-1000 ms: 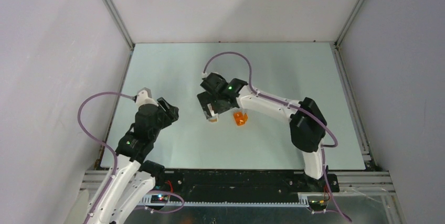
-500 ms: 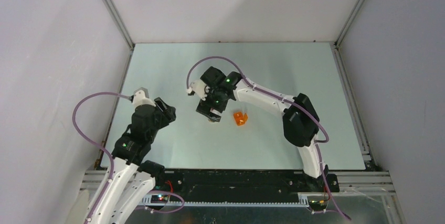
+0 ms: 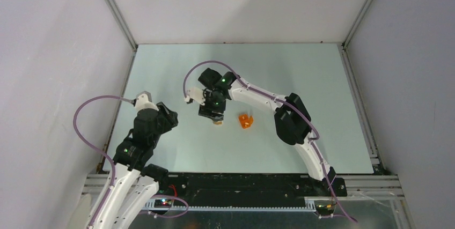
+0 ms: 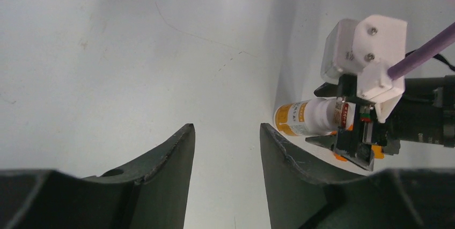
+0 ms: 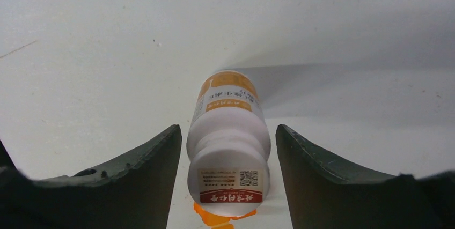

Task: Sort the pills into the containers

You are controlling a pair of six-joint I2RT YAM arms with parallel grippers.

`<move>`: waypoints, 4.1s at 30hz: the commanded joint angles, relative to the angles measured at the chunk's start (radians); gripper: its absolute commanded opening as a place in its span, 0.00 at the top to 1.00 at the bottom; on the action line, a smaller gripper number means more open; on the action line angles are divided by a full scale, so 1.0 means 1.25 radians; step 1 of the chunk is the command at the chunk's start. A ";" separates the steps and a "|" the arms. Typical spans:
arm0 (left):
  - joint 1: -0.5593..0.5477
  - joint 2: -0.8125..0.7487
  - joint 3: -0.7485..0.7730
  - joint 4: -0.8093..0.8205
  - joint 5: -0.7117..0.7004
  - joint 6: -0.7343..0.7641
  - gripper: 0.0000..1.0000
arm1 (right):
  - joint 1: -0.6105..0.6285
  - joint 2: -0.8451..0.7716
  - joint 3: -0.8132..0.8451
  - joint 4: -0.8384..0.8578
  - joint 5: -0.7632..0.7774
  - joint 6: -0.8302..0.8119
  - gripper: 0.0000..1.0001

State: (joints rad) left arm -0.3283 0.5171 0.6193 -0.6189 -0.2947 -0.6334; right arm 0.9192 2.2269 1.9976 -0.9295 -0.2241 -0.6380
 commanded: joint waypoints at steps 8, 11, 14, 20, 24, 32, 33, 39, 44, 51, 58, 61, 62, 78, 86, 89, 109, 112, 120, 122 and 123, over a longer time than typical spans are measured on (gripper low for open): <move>0.006 0.007 0.038 0.002 -0.005 0.029 0.52 | -0.012 0.030 0.078 -0.072 -0.070 -0.003 0.56; 0.006 0.007 0.040 0.004 -0.002 0.031 0.52 | -0.009 0.027 0.073 -0.063 -0.053 0.012 0.59; 0.005 0.007 0.041 0.005 -0.002 0.030 0.53 | -0.005 0.025 0.076 -0.032 -0.010 0.057 0.62; 0.005 0.008 0.035 0.009 -0.010 0.019 0.52 | 0.007 0.007 0.081 0.043 0.150 0.383 0.64; 0.005 0.020 0.034 0.014 -0.006 0.005 0.51 | 0.029 -0.046 0.019 0.106 0.292 0.686 0.65; 0.006 0.030 0.021 0.037 0.016 -0.002 0.50 | 0.052 -0.053 0.027 0.036 0.521 1.049 0.69; 0.005 0.034 0.020 0.042 0.017 -0.002 0.50 | 0.056 -0.053 0.030 0.015 0.533 1.074 0.69; 0.006 0.036 0.003 0.073 0.037 -0.020 0.50 | 0.059 -0.035 0.047 -0.061 0.542 1.262 0.60; 0.005 0.027 -0.006 0.089 0.044 -0.015 0.48 | 0.068 0.000 0.107 -0.075 0.501 1.299 0.36; 0.005 0.025 -0.005 0.088 0.059 -0.010 0.42 | 0.050 -0.059 0.095 0.001 0.473 1.164 0.16; 0.005 0.035 -0.003 0.107 0.111 -0.015 0.37 | 0.010 -0.169 -0.024 0.081 0.386 1.068 0.23; 0.006 0.046 -0.008 0.147 0.159 -0.034 0.36 | -0.028 -0.221 -0.084 0.099 0.290 1.019 0.31; 0.006 0.056 -0.011 0.158 0.188 -0.051 0.36 | -0.035 -0.250 -0.130 0.129 0.266 0.991 0.33; 0.005 0.290 -0.081 0.503 0.437 -0.214 0.44 | -0.190 -0.282 -0.352 0.426 -0.286 0.879 0.46; 0.006 0.432 -0.034 0.549 0.474 -0.219 0.47 | -0.204 -0.225 -0.341 0.416 -0.295 0.883 0.51; 0.005 0.451 -0.026 0.538 0.471 -0.209 0.48 | -0.210 -0.207 -0.342 0.425 -0.298 0.897 0.52; 0.005 0.550 -0.045 0.611 0.500 -0.208 0.49 | -0.206 -0.196 -0.438 0.525 -0.303 0.930 0.62; 0.005 0.557 -0.049 0.620 0.503 -0.209 0.51 | -0.204 -0.198 -0.449 0.538 -0.299 0.938 0.61; 0.005 0.579 -0.067 0.628 0.505 -0.209 0.55 | -0.197 -0.208 -0.483 0.570 -0.280 1.011 0.61; 0.006 0.580 -0.070 0.615 0.498 -0.209 0.56 | -0.192 -0.210 -0.490 0.570 -0.282 1.023 0.60; 0.006 0.579 -0.070 0.598 0.489 -0.211 0.56 | -0.188 -0.210 -0.493 0.570 -0.285 1.025 0.59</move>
State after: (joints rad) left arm -0.3244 1.2308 0.5495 0.1329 0.3195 -0.8917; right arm 0.6598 1.9736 1.4162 -0.2073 -0.6174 0.6140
